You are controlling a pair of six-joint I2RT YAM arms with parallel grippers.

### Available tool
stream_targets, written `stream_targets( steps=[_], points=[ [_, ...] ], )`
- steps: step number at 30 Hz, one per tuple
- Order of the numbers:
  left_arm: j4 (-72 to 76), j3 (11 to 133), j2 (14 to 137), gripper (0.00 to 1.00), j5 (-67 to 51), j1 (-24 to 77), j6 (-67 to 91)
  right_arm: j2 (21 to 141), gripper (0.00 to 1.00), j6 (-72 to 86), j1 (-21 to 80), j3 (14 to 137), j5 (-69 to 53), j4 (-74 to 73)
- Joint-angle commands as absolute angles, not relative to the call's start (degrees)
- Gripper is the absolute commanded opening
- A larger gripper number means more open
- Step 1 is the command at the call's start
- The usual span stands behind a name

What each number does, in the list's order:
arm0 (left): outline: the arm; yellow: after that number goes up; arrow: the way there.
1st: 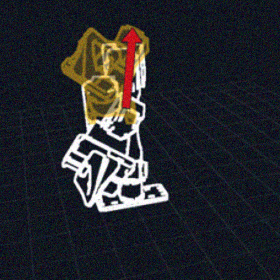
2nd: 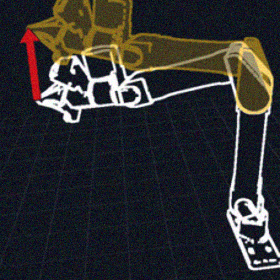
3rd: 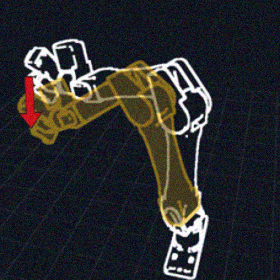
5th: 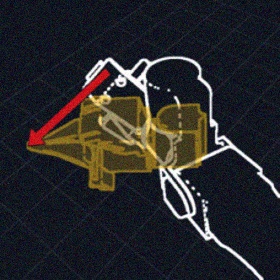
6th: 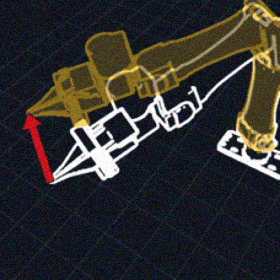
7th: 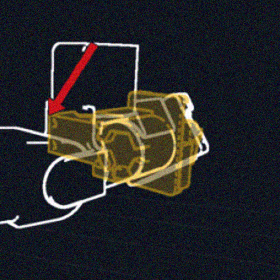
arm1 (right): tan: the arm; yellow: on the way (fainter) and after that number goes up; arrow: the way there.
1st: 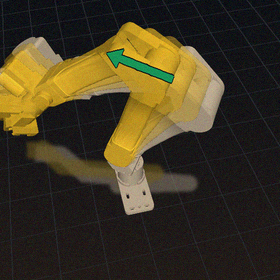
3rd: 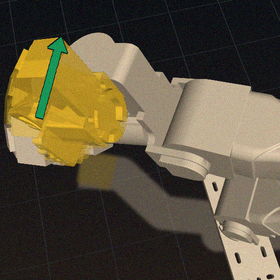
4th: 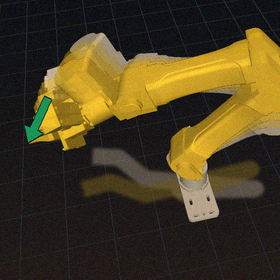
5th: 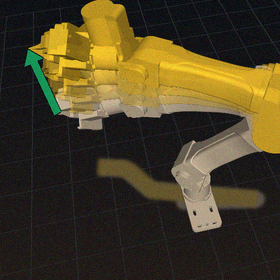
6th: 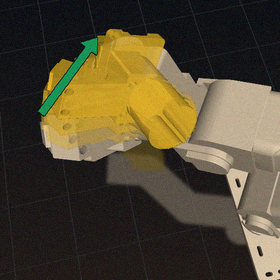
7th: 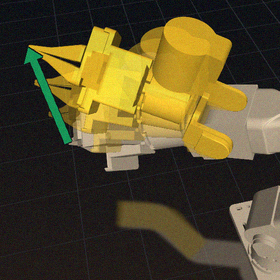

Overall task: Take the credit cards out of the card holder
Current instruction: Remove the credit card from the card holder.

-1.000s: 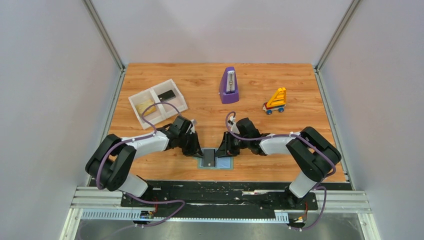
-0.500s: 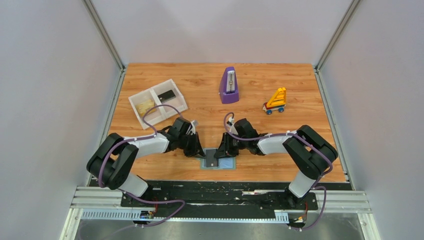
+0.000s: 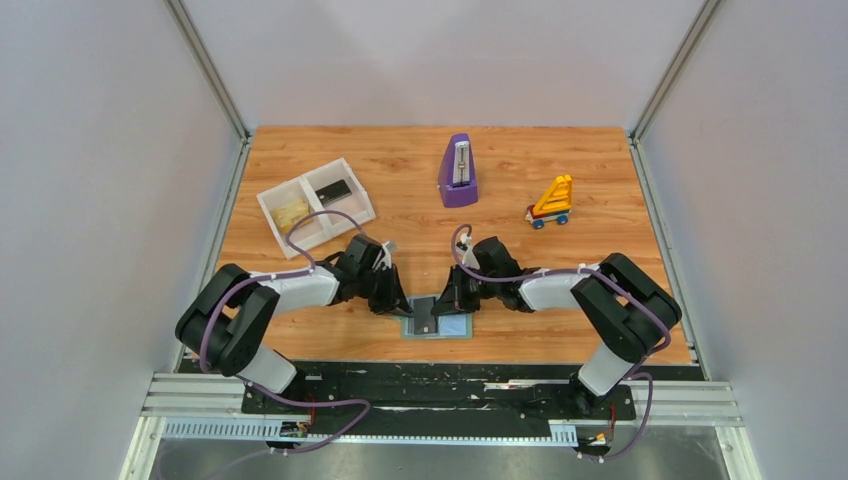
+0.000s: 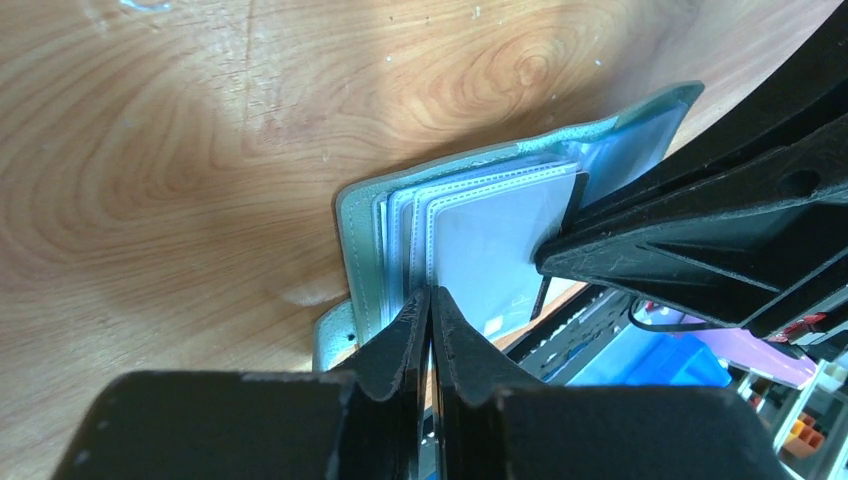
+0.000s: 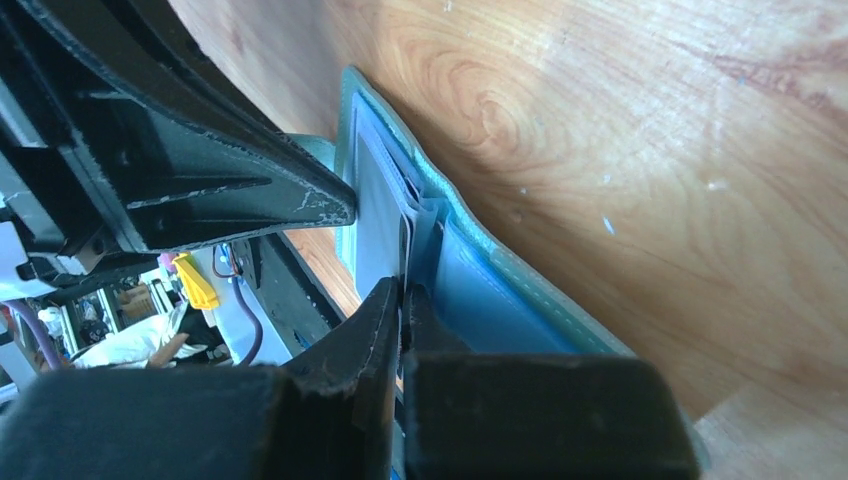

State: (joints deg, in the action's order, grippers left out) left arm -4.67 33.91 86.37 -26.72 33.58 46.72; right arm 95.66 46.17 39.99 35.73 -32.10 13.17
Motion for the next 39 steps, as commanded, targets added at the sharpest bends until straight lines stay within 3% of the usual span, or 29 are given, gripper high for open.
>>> stream_targets(
  steps=[1, 5, 8, 12, 22, 31, 34, 39],
  points=[
    [-7.01, 31.05, 89.57, 0.13, -21.94, 34.18, 45.45, 93.07, 0.00, 43.40, 38.91, 33.96, -36.38, 17.72],
    [-7.47, 30.41, 89.46, 0.13, -20.85, 34.18, 45.38, 93.08, 0.00, 41.77, 37.88, 33.84, -39.13, 17.43],
    [-7.06, 30.40, 89.94, 0.13, -20.90, 34.18, 45.43, 93.93, 0.11, 41.29, 37.25, 33.93, -42.43, 17.81],
    [-6.73, 30.38, 90.06, 0.13, -21.21, 34.17, 45.71, 94.79, 0.00, 43.39, 36.83, 32.53, -46.35, 22.86],
    [-8.77, 30.80, 90.36, 0.13, -19.75, 34.19, 45.57, 92.74, 0.04, 40.52, 34.33, 32.16, -44.87, 17.52],
    [-8.73, 31.03, 90.52, 0.13, -20.23, 34.19, 46.04, 93.46, 0.00, 39.71, 33.05, 32.42, -49.61, 17.23],
    [-8.90, 31.04, 90.40, 0.13, -20.01, 34.19, 46.21, 92.55, 0.05, 38.96, 32.96, 32.96, -48.38, 14.85],
    [-8.98, 31.15, 90.46, 0.13, -20.17, 34.14, 46.45, 91.37, 0.00, 39.17, 32.81, 33.09, -47.30, 13.52]
  ],
)
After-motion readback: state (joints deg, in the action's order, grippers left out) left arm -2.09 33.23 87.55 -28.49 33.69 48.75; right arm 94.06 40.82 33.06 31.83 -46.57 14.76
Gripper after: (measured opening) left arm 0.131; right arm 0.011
